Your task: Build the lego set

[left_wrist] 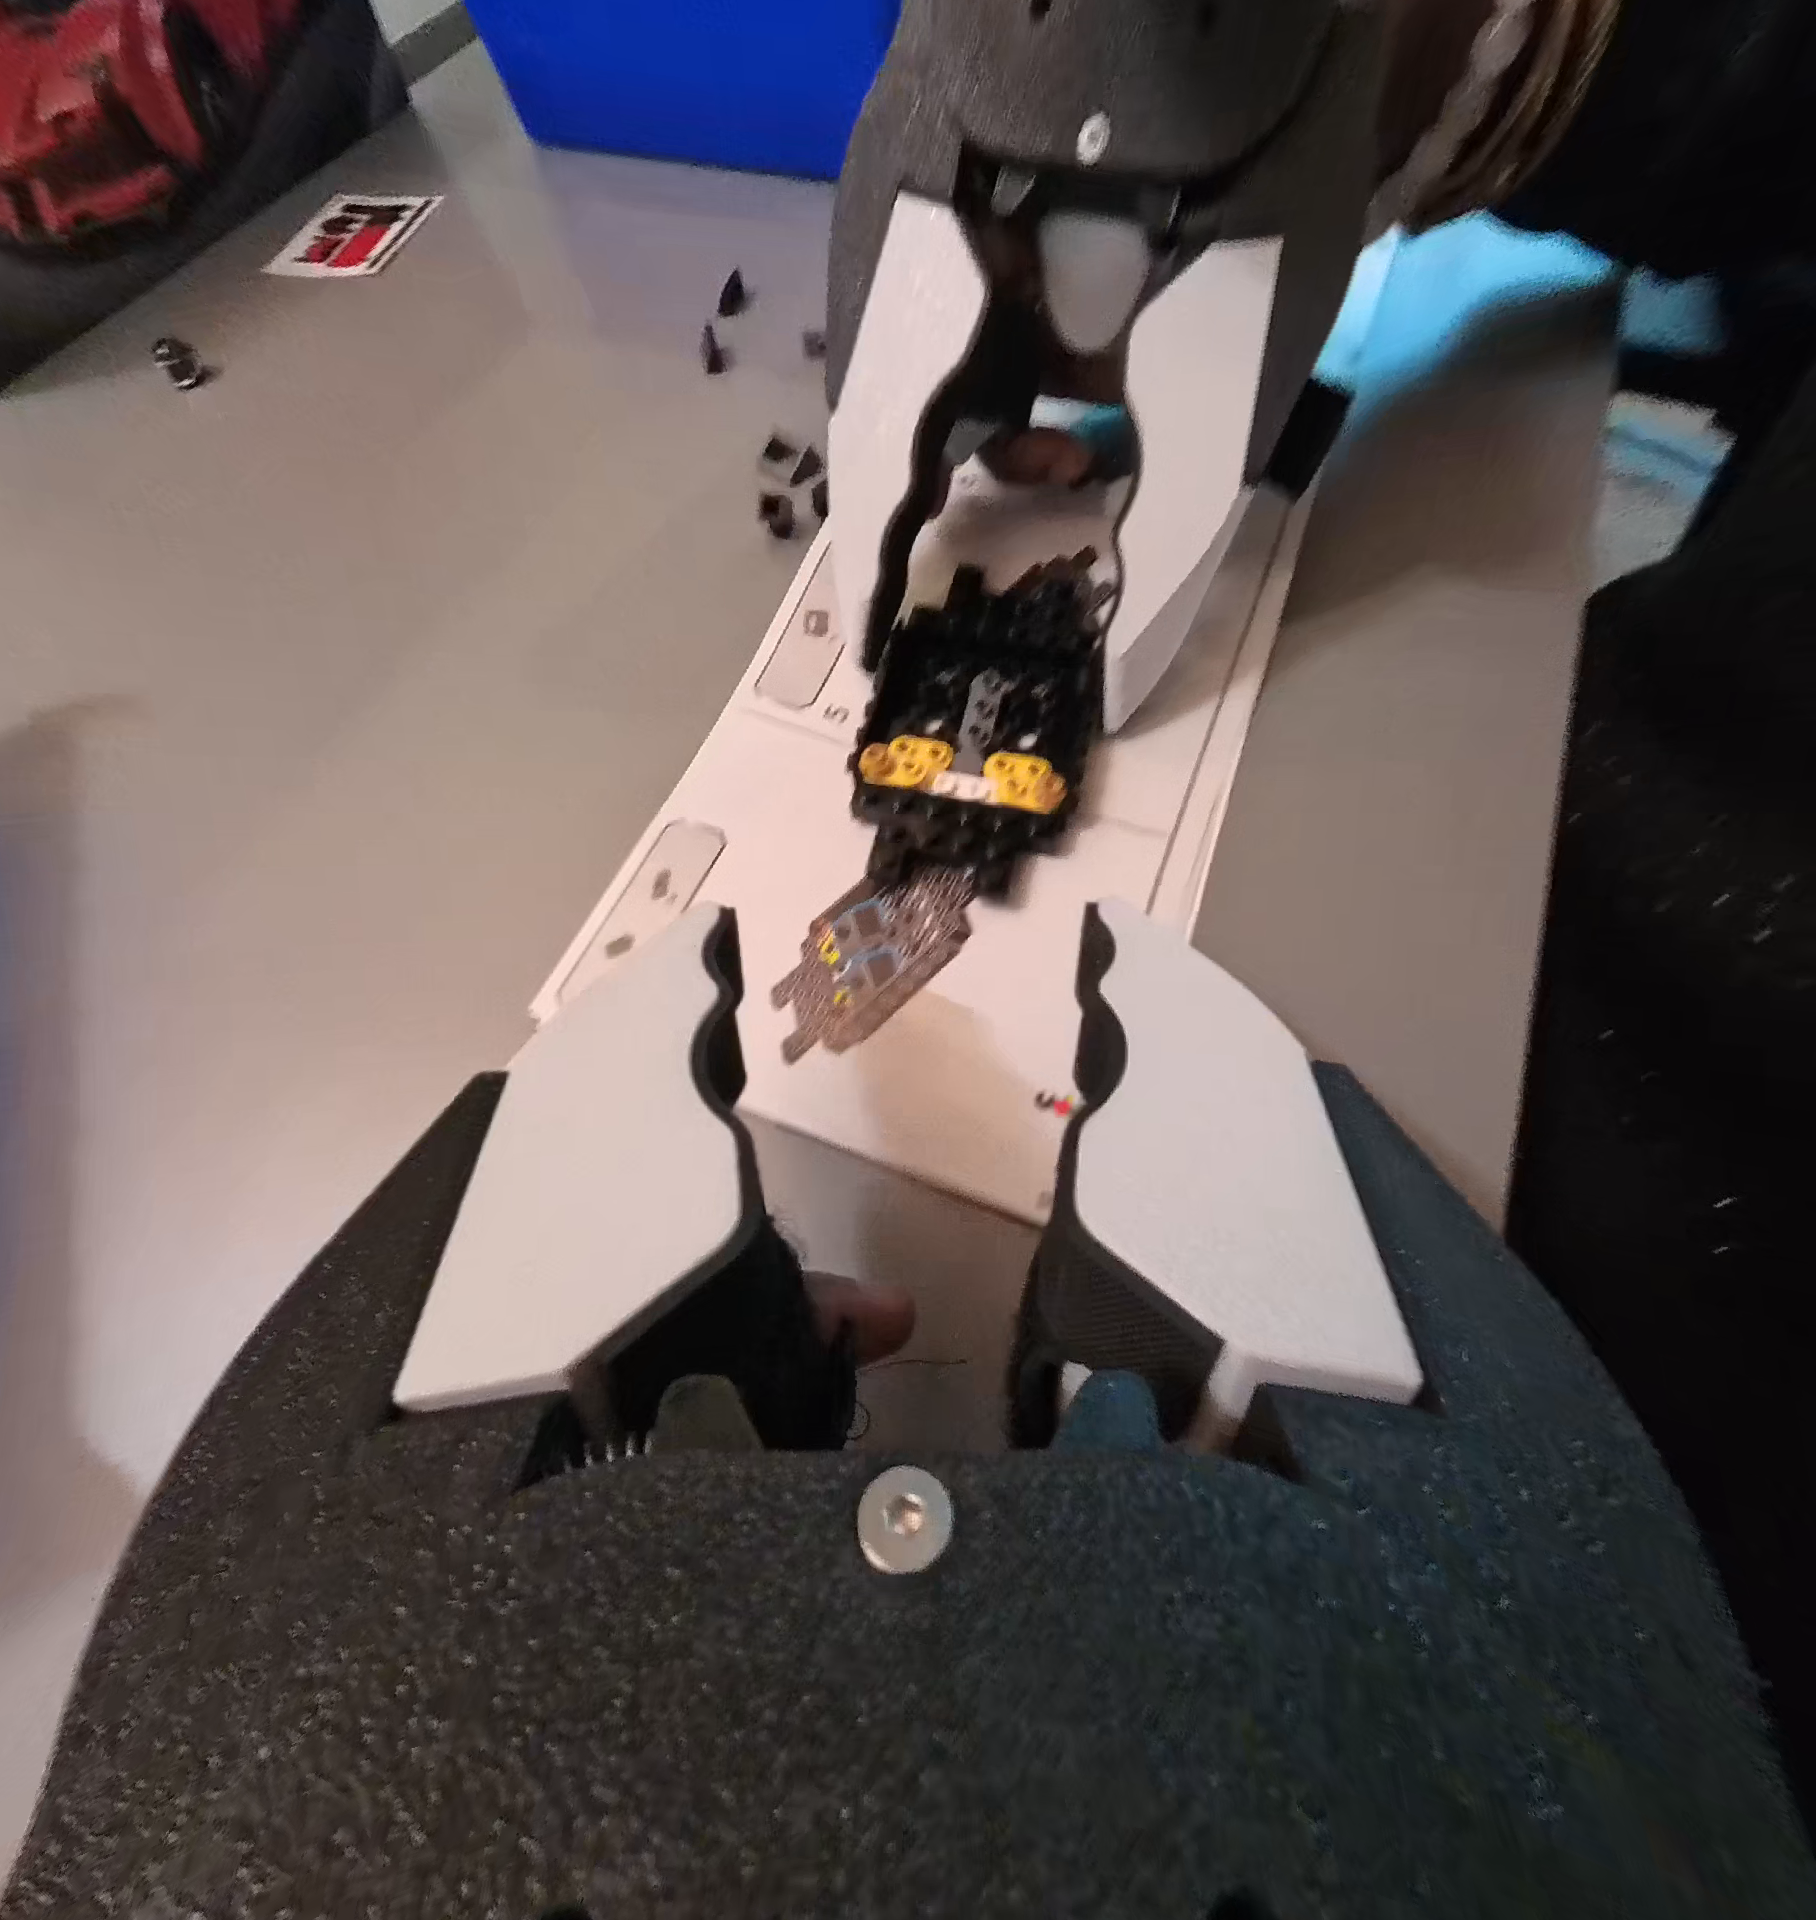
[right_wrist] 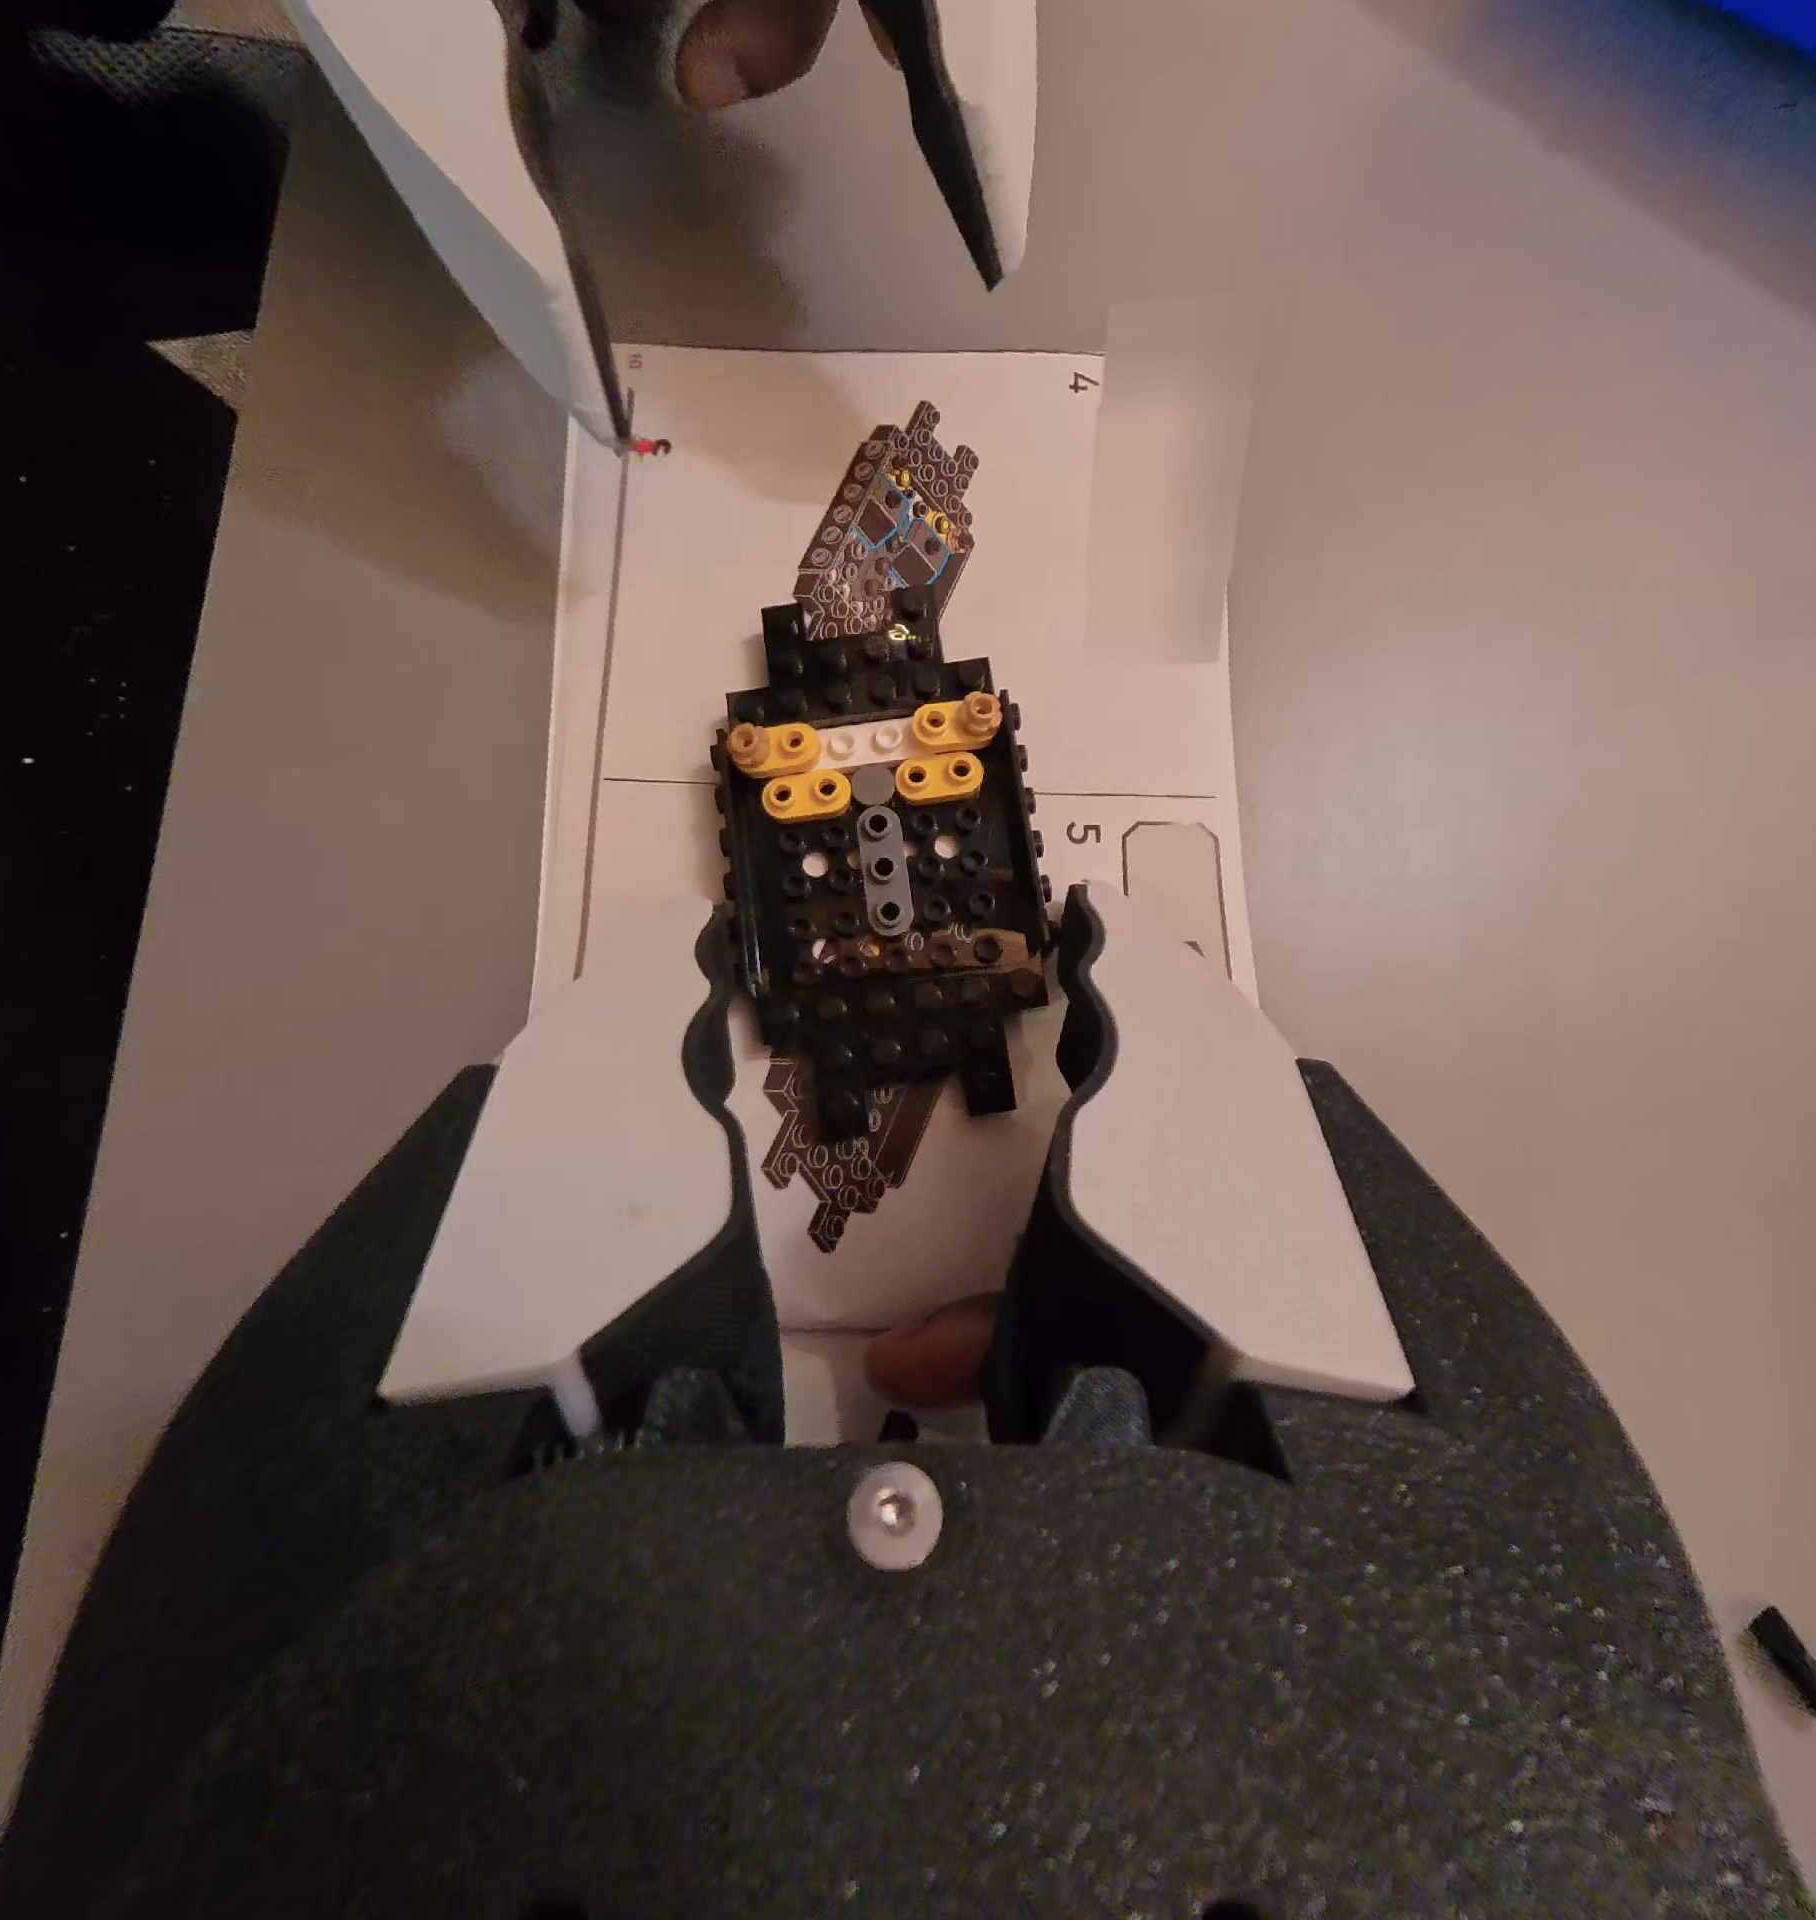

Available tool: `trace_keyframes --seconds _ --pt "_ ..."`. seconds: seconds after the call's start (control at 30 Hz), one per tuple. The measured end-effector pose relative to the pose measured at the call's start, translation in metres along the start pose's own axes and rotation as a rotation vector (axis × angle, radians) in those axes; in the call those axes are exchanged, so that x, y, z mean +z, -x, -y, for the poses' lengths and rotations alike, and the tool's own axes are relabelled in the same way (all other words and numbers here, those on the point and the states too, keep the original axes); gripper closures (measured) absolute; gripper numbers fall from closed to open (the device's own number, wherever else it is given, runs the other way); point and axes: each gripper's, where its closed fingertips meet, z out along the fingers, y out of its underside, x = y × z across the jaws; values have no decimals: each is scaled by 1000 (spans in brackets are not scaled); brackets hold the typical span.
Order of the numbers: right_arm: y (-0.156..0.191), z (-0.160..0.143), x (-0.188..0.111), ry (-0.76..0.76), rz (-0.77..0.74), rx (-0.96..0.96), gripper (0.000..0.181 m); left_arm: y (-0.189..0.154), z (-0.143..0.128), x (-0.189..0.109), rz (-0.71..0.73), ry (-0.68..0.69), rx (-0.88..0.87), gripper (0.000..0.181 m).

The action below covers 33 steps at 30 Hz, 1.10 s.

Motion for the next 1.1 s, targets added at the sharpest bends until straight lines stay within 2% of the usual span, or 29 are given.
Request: trace_keyframes --seconds 0.03,0.3,0.47,0.63,0.83,0.93,1.0,1.1 --pt "0 0 0 -1 2 3 121 -2 4 2 -27 -3 -17 117" --pt "-2 -2 0 -47 -11 75 121 0 3 26 -60 35 43 114" --pt "-3 -2 0 -31 -37 88 120 4 8 23 -38 -9 30 117" --pt "-6 -3 -5 -21 -54 77 111 7 9 17 -52 -38 -16 119" --pt "-7 -4 -18 -25 -59 58 117 12 9 17 -61 -36 -76 108" --pt "-10 -2 -30 -53 -65 78 117 18 13 13 -45 -79 -110 108" --pt "-15 -4 -40 -66 -78 106 116 29 16 10 10 -111 -159 93" --pt "-24 -10 -49 -64 -91 130 120 37 19 5 23 -152 -217 92"
